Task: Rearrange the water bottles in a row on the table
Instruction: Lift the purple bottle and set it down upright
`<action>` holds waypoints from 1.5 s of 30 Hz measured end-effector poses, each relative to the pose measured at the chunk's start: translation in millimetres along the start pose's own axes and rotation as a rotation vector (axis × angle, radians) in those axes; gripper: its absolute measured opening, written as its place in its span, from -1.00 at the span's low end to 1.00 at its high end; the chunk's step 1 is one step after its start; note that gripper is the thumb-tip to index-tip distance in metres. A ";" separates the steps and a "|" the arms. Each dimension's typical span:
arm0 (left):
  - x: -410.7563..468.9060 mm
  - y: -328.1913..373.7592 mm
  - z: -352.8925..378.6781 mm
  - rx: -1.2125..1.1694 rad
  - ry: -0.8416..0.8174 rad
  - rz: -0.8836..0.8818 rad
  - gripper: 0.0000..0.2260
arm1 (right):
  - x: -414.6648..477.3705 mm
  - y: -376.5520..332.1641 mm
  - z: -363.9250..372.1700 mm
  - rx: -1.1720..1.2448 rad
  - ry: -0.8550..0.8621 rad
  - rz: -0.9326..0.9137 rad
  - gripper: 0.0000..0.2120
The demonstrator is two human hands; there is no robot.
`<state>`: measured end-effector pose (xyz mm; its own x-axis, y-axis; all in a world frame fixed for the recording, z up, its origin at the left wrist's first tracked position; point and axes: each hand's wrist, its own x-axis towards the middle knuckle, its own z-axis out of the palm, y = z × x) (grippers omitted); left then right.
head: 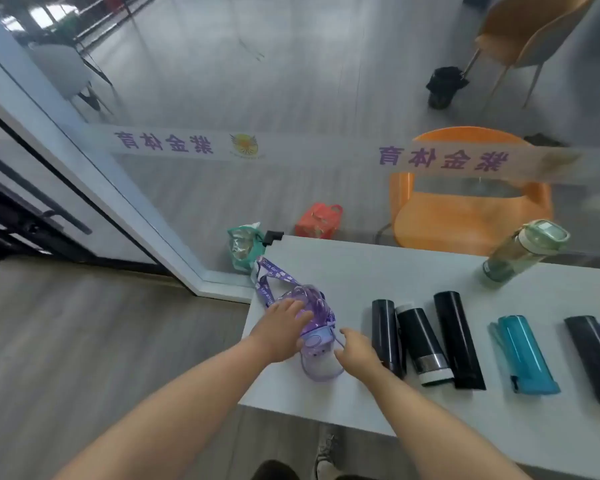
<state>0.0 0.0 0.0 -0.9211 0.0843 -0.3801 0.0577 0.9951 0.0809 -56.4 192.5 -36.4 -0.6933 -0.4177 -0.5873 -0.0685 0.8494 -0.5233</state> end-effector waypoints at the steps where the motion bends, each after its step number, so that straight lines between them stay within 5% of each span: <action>1: 10.6 -5.7 6.5 0.034 0.000 0.046 -0.48 | 7.9 -0.1 4.3 0.005 0.001 0.037 -0.60; 8: 61.8 -35.3 28.8 0.246 0.004 0.315 -0.33 | 41.6 10.8 27.5 0.057 0.015 0.283 -0.60; 14: 86.9 -75.1 31.4 0.295 0.000 0.497 -0.33 | 48.3 0.7 30.7 0.098 0.033 0.432 -0.90; 19: 84.5 -94.7 30.8 0.184 0.010 0.452 -0.34 | 44.6 -26.5 -2.5 0.339 0.117 0.542 -0.89; 28: 59.0 -116.8 26.3 -0.124 0.003 0.349 -0.43 | 48.9 -119.6 -85.5 -0.085 0.156 0.359 -0.95; 31: 54.0 -134.2 24.9 -0.160 0.015 0.337 -0.58 | 57.0 -145.5 -90.6 -0.221 0.109 0.286 -0.78; 35: 43.7 -155.3 23.4 -0.186 0.145 0.325 -0.87 | 74.1 -171.5 -80.3 -0.342 0.042 0.198 -0.83; 45: 20.8 -185.3 16.5 -0.234 0.250 0.144 -0.62 | 91.8 -213.8 -70.9 -0.432 -0.068 -0.064 -0.67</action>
<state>-23.5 -181.8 -38.1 -0.9773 0.1780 -0.1149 0.1303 0.9326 0.3365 -156.3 -4.6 65.4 -0.6304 -0.4819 -0.6086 -0.4135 0.8720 -0.2622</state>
